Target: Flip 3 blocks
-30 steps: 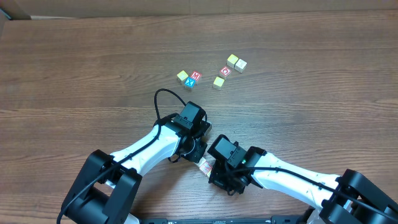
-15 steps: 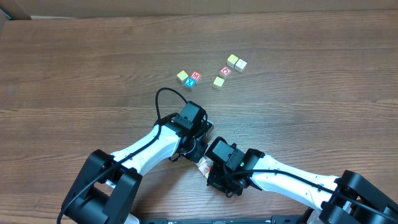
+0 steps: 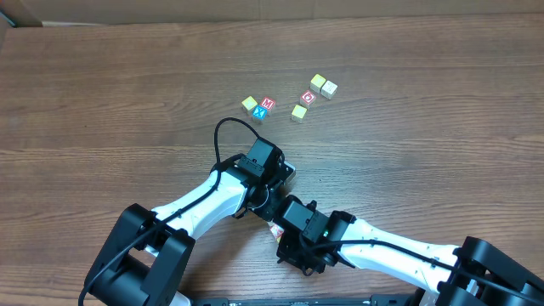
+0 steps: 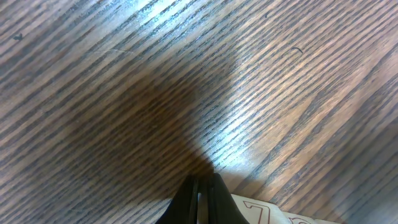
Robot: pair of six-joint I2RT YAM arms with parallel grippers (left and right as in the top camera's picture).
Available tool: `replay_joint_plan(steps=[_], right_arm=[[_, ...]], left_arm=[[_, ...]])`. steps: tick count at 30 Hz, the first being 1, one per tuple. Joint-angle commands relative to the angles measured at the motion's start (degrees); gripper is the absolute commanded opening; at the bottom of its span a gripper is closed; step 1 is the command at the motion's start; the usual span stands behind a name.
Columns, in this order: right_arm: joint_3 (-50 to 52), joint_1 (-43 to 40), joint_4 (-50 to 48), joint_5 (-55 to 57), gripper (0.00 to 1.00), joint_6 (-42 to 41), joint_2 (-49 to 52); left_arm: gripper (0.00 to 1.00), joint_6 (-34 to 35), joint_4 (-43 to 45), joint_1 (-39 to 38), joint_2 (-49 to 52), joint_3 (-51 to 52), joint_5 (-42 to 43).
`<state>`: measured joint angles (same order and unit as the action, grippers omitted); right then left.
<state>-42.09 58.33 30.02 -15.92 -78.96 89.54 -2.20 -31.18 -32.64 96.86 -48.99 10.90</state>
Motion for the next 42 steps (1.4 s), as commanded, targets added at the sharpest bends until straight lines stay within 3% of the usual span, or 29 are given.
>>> replay_joint_plan(steps=[1,15,42], right_arm=[[-0.28,0.48,-0.39,1.66,0.04,-1.88,-0.02],[-0.28,0.50,-0.42,2.38,0.04,-1.88,-0.02],[-0.28,2.86,-2.58,3.89,0.04,-3.15,-0.02]], left_arm=[[0.04,-2.16,0.39,-0.50,3.21,2.34,-1.77],[0.04,-4.02,1.92,-4.52,3.21,2.34,-0.98],[0.04,-4.07,1.92,-4.57,3.21,2.34,-0.50]])
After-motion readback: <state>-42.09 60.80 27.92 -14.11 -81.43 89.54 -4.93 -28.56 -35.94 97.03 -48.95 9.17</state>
